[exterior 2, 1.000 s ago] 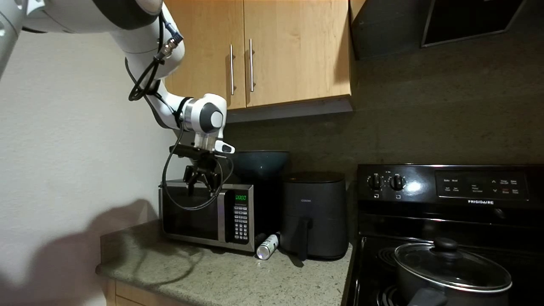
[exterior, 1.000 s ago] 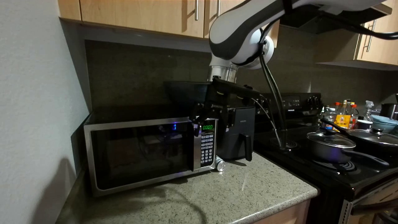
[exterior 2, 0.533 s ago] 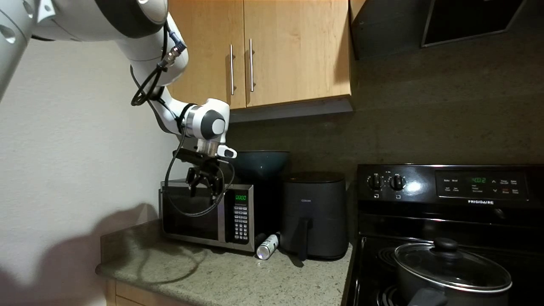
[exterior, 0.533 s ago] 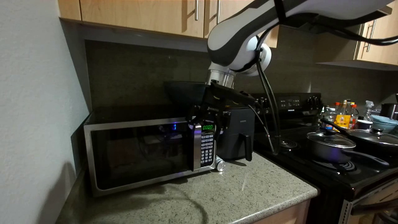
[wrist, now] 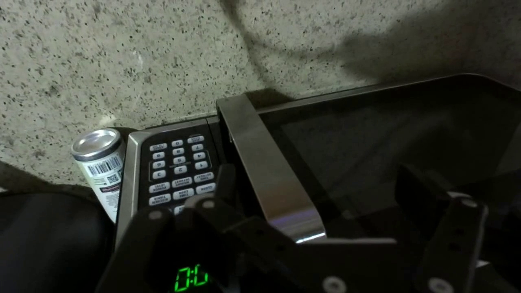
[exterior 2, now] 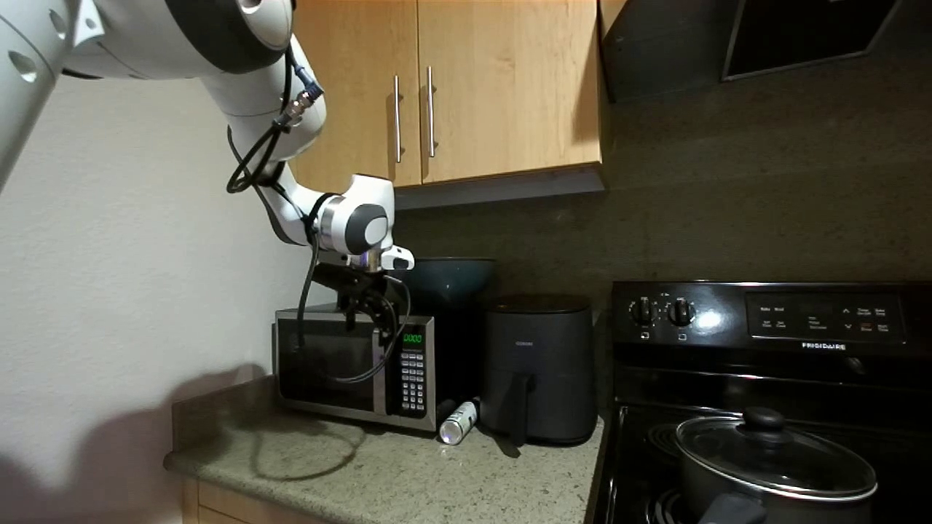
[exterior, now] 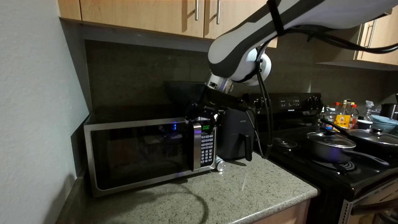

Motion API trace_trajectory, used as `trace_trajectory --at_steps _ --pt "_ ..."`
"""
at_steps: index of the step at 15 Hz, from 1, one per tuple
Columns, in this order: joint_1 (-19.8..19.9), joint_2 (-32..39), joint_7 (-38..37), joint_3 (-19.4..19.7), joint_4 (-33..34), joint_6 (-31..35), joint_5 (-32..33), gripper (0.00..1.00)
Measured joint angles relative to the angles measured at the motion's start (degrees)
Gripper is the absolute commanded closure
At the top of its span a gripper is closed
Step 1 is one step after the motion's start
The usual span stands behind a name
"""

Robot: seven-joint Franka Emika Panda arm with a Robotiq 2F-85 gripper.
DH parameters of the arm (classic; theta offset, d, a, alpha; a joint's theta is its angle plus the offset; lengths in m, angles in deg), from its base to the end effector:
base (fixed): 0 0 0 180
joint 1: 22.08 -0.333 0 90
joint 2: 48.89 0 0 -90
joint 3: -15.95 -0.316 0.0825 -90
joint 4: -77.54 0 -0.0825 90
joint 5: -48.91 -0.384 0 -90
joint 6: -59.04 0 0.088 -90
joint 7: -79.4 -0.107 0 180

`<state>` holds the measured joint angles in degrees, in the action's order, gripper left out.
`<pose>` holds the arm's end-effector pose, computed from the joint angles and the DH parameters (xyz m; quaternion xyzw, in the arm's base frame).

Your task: Open the microwave door, place the blue bowl inside the microwave

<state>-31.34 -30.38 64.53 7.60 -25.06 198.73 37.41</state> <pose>0.6384 0.1943 0.4074 -0.9808 0.0487 -0.1271 0.1395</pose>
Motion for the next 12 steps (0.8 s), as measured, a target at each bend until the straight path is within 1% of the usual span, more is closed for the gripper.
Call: trace_trajectory --at_steps 7,12 --pt "0.0 0.7 0.0 0.6 0.1 -0.4 0.6 0.0" --pt "0.1 2.2 0.0 1.8 0.1 -8.7 0.7 0.0"
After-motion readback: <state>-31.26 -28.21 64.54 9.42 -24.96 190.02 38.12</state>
